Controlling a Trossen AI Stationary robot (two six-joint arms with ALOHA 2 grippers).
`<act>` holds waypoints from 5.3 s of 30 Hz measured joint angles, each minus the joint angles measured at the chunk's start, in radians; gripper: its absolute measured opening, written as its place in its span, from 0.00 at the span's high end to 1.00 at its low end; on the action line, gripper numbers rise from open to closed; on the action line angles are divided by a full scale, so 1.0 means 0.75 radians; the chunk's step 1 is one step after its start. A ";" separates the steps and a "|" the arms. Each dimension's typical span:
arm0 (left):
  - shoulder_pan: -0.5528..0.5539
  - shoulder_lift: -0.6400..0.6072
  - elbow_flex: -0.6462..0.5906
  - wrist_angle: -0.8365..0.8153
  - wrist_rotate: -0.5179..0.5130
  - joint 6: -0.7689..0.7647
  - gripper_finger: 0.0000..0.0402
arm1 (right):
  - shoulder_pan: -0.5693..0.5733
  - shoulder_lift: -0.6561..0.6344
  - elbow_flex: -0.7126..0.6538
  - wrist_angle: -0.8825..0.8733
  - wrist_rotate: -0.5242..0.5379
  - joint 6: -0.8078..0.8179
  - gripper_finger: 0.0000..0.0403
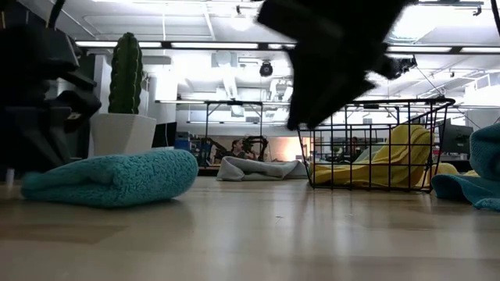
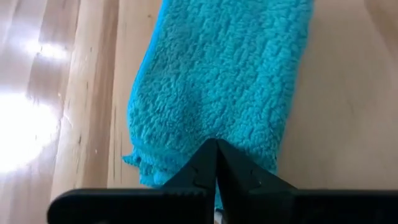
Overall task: Fold microfiber towels
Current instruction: Put the left folded blue microfiber towel into the black wire basket
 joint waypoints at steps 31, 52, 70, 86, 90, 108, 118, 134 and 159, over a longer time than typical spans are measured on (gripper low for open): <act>0.003 0.143 0.035 0.100 -0.082 -0.479 1.00 | -0.103 -0.064 -0.656 1.602 -0.222 0.419 0.52; 0.209 0.147 0.033 0.245 -0.049 -0.534 1.00 | -0.113 -0.064 -0.656 1.490 -0.128 0.634 0.52; 0.230 0.271 0.036 0.456 -0.021 -0.452 1.00 | -0.183 -0.064 -0.655 1.437 -0.181 0.573 0.52; 0.232 0.269 0.035 0.464 -0.018 -0.438 1.00 | -0.200 0.040 -0.614 1.532 -0.270 0.560 0.52; 0.232 0.269 0.035 0.463 -0.017 -0.427 1.00 | -0.207 0.046 -0.596 1.532 -0.262 0.467 0.52; 0.226 0.084 0.031 0.395 0.091 -0.208 0.99 | -0.210 0.014 -0.592 1.369 -0.262 0.213 0.97; 0.118 -0.577 0.033 0.282 0.072 0.199 0.99 | -0.224 -0.245 -0.582 1.048 -0.339 -0.109 0.99; 0.098 -0.902 0.034 0.005 0.062 0.233 1.00 | -0.629 -0.317 0.069 0.144 -0.184 -0.504 1.00; 0.100 -0.889 0.034 -0.002 0.048 0.234 1.00 | -0.978 -0.393 0.071 -0.646 -0.087 -0.105 1.00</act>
